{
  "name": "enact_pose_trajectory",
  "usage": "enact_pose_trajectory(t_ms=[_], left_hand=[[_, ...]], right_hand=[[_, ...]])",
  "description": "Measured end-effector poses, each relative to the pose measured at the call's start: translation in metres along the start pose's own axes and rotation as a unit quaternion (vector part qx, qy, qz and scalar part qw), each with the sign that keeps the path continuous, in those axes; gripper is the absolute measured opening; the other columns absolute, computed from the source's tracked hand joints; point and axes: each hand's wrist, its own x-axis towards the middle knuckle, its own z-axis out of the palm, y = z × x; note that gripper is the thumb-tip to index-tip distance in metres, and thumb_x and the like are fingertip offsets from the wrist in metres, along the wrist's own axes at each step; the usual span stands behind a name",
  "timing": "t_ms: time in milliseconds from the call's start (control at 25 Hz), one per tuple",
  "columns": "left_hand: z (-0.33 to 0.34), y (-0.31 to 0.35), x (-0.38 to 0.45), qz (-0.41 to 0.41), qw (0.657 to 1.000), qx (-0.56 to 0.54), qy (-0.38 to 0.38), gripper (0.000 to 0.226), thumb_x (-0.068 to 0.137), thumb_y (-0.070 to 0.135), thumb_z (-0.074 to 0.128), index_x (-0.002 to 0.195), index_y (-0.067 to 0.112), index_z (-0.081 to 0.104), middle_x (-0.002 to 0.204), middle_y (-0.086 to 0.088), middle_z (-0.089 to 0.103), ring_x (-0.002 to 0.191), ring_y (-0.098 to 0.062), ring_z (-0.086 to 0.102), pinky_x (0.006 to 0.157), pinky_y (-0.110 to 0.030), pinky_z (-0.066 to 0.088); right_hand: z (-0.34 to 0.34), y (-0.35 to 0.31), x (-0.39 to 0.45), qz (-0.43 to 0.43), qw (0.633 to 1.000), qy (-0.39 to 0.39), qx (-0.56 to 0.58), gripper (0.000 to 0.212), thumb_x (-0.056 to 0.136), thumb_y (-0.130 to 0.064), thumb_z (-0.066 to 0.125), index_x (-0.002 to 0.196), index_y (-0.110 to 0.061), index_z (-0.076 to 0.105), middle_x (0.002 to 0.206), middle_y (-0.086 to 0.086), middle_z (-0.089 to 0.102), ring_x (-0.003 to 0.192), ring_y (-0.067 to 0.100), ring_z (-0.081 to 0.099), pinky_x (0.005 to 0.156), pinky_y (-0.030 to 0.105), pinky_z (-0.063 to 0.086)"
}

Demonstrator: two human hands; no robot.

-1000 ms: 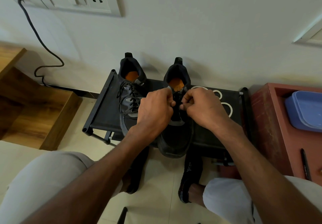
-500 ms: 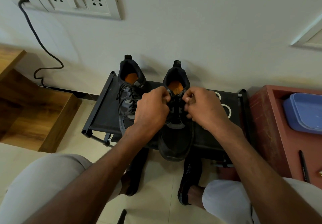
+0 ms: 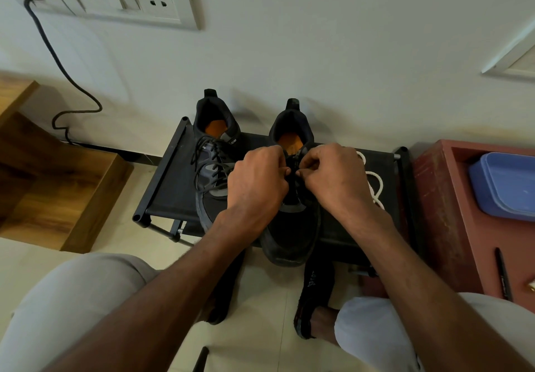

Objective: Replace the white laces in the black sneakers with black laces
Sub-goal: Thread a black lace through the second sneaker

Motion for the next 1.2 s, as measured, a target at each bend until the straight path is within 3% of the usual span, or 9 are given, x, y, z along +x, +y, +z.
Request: enact_pose_trajectory(t_ms=[240,440,640,840,1040,1200], left_hand=[[0.0,0.005,0.008,0.026,1.0,0.017,-0.006,0.013,0.099,0.023,0.062,0.092,0.017,0.053,0.091,0.001,0.057,0.077,-0.026,0.058,0.067,-0.047,0.051],[-0.004,-0.013,0.015,0.001,0.999,-0.031,-0.043,0.013,0.094,0.027,0.073,0.087,0.021,0.064,0.084,0.005,0.065,0.078,-0.014,0.063,0.072,-0.04,0.056],[-0.003,-0.012,0.009,0.009,0.998,-0.056,-0.034,0.012,0.093,0.018,0.071,0.084,0.022,0.064,0.078,0.007,0.063,0.073,-0.011,0.061,0.065,-0.037,0.056],[-0.006,-0.007,0.01,-0.015,0.996,-0.08,-0.021,0.009,0.09,0.026,0.069,0.086,0.032,0.064,0.076,0.009,0.064,0.072,-0.013,0.062,0.062,-0.033,0.051],[-0.007,-0.008,0.01,-0.019,0.996,-0.065,-0.051,0.008,0.094,0.024,0.068,0.092,0.03,0.063,0.079,0.009,0.064,0.077,-0.012,0.063,0.068,-0.033,0.05],[-0.006,-0.007,0.008,-0.019,0.996,-0.071,-0.049,0.009,0.096,0.019,0.065,0.095,0.027,0.062,0.079,0.008,0.064,0.074,-0.008,0.06,0.067,-0.031,0.044]], right_hand=[[0.001,0.001,0.0,-0.005,1.0,0.001,-0.009,0.005,0.095,-0.026,0.07,0.092,-0.027,0.075,0.083,-0.008,0.07,0.075,0.015,0.067,0.067,0.029,0.053],[0.002,-0.003,-0.001,-0.007,0.999,0.042,0.033,0.008,0.095,-0.031,0.07,0.088,-0.028,0.072,0.076,-0.012,0.068,0.069,0.006,0.065,0.061,0.03,0.056],[-0.003,0.005,0.004,0.031,0.997,0.001,0.065,0.007,0.089,-0.025,0.082,0.093,-0.03,0.078,0.084,-0.014,0.073,0.078,0.006,0.069,0.073,0.03,0.06],[0.001,0.006,0.002,0.035,0.999,0.003,0.041,0.01,0.086,-0.024,0.085,0.093,-0.026,0.079,0.087,-0.007,0.075,0.08,0.013,0.071,0.078,0.035,0.062],[0.004,0.005,0.002,0.035,0.998,0.011,0.051,0.009,0.093,-0.02,0.077,0.087,-0.022,0.072,0.079,-0.01,0.067,0.074,0.007,0.064,0.065,0.025,0.051],[0.007,0.005,0.002,0.044,0.995,0.019,0.086,0.011,0.097,-0.017,0.072,0.089,-0.022,0.067,0.077,-0.009,0.067,0.071,0.014,0.069,0.072,0.039,0.06]])
